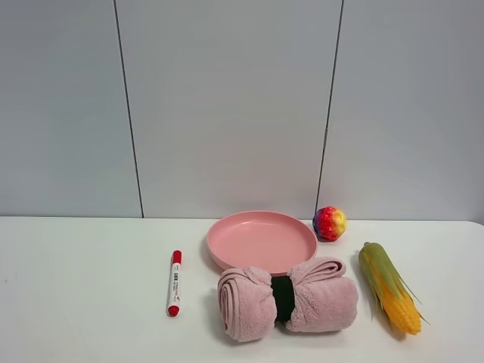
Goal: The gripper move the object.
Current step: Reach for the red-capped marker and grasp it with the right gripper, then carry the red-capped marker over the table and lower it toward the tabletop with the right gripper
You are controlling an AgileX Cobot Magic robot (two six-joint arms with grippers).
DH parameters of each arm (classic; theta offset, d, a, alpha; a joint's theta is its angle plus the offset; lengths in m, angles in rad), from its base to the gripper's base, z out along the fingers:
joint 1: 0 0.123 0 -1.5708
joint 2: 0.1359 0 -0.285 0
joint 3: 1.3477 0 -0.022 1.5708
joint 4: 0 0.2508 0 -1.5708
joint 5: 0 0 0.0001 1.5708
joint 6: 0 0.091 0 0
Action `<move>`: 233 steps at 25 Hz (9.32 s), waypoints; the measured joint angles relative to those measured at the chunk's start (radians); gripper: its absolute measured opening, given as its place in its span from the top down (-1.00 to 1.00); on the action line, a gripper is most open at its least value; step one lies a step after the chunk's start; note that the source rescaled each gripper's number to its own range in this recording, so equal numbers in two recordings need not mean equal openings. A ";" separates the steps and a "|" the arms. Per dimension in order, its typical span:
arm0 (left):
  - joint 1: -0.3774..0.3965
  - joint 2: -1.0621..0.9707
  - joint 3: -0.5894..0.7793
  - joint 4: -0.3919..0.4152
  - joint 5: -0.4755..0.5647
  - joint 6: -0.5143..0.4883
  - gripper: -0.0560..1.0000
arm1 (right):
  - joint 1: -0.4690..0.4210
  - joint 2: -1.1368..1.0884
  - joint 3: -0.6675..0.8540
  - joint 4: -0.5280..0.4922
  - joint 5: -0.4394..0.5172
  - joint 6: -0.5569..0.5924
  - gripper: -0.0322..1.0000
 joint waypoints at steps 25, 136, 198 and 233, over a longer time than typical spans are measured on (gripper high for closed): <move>0.000 0.000 0.000 -0.001 0.000 0.000 -1.00 | 0.000 0.000 0.000 0.006 -0.001 0.000 -0.60; 0.000 0.000 0.000 0.000 0.000 0.000 -1.00 | 0.834 2.464 -1.684 0.013 0.015 0.623 -0.72; 0.000 0.000 0.000 -0.001 0.000 0.000 -1.00 | 0.866 2.579 -1.687 -0.093 -0.154 0.546 0.94; 0.000 0.000 0.000 -0.001 -0.001 0.000 -1.00 | 0.857 2.310 -2.042 -0.223 0.158 0.171 0.94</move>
